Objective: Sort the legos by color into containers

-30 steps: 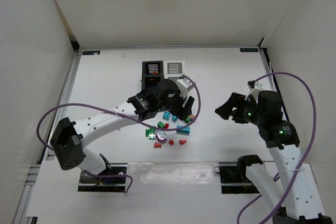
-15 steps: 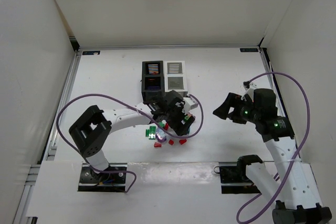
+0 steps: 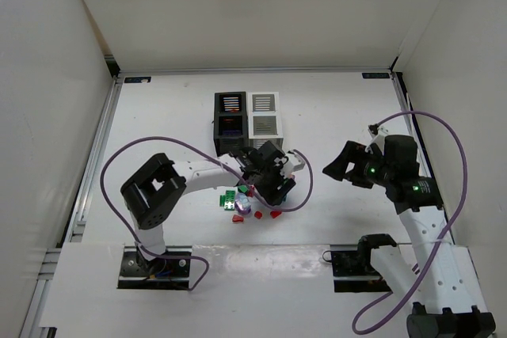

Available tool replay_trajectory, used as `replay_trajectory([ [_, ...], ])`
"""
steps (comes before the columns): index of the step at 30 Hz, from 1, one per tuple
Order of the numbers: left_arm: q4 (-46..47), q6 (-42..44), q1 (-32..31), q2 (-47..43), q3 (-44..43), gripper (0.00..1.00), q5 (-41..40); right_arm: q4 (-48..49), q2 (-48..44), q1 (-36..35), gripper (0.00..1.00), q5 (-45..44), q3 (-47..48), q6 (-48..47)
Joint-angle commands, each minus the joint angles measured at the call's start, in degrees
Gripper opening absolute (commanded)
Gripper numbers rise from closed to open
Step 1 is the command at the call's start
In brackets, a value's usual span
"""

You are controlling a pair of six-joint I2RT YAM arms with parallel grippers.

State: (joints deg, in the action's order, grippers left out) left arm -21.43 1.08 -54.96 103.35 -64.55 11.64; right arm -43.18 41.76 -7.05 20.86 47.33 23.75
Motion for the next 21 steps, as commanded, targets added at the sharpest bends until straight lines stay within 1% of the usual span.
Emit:
replay_trajectory([
  [1, -1.3, 0.9, -0.7, 0.1, -2.6, 0.75, -2.3, 1.7, 0.0, 0.8, 0.83, 2.0, -0.1, -0.9],
  [3, -1.7, 1.1, -1.8, 0.2, -3.0, 0.70, -3.9, 1.6, 0.1, 1.7, 0.83, 2.5, 0.0, -1.2],
  [4, -2.1, 1.6, -2.0, 1.1, -3.2, 0.70, -4.6, 1.6, 0.0, 1.9, 0.83, 3.0, 0.0, -1.4],
  [7, -3.8, 1.6, -2.5, 2.2, -4.6, 0.66, -5.1, 0.9, 0.1, 3.8, 0.83, 3.6, 0.2, -2.0],
  [9, -3.7, 1.1, -2.5, 2.2, -4.7, 0.58, -5.6, 0.6, -0.2, 5.5, 0.83, 5.1, 0.1, -2.6],
  [11, -3.7, 0.9, -2.5, 1.8, -4.6, 0.53, -5.8, 0.6, -0.3, 6.4, 0.83, 6.7, 0.0, -2.9],
  [12, -3.7, 0.3, -2.4, 1.3, -4.7, 0.50, -5.9, 0.5, -0.3, 8.2, 0.83, 7.2, 0.0, -3.2],
  [15, -3.3, -0.1, -2.6, -2.4, -4.4, 0.43, -7.8, 0.6, -0.3, 10.0, 0.83, 8.4, 0.0, -3.6],
  [16, -3.1, 0.0, -2.5, -3.4, -4.4, 0.43, -8.3, 0.6, -0.2, 10.3, 0.83, 8.7, 0.0, -3.8],
  [17, -2.7, 0.0, -2.5, -6.9, -4.4, 0.40, -8.6, 0.7, -0.2, 10.4, 0.83, 8.8, 0.0, -3.6],
  [21, -3.3, 0.7, -2.5, -15.0, -5.1, 0.39, -11.5, 1.2, 0.1, 10.7, 0.83, 9.5, 0.3, -3.8],
])
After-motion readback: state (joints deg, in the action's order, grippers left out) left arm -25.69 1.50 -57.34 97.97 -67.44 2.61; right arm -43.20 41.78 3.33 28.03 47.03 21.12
